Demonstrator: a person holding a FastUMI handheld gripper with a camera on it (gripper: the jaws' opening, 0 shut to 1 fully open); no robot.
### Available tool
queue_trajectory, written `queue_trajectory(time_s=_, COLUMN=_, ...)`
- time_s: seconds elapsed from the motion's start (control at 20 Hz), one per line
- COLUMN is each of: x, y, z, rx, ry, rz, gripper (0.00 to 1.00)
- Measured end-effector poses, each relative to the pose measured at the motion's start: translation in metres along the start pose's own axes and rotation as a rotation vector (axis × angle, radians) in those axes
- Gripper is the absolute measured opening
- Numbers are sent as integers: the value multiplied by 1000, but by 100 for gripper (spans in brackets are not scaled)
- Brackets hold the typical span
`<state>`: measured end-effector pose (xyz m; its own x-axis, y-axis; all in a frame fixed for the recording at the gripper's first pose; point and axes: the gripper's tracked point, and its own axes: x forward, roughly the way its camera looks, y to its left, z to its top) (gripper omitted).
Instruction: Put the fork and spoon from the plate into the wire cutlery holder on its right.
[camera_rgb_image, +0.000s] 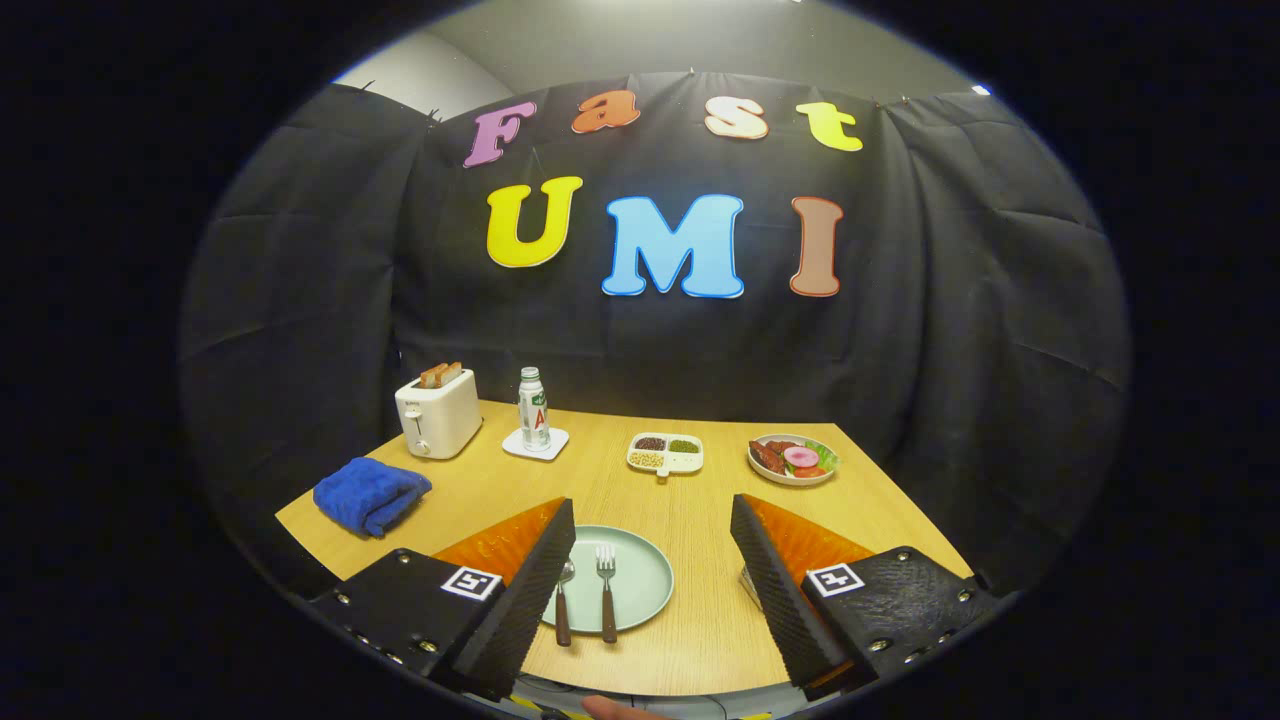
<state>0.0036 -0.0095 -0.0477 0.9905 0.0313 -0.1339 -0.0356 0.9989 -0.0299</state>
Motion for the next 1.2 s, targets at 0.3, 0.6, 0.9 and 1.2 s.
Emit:
queue_trajectory(time_s=0.3, x=15, y=2, z=-25, rx=-13, ry=57, rz=11, gripper=95)
queue_trajectory(time_s=0.6, x=31, y=6, z=-55, rx=-12, ry=148, rz=29, gripper=95)
queue_trajectory(time_s=0.9, x=48, y=15, z=-113, rx=-32, ry=341, rz=62, gripper=96)
queue_trajectory(time_s=1.2, x=56, y=21, z=-166, rx=-81, ry=512, rz=107, gripper=88)
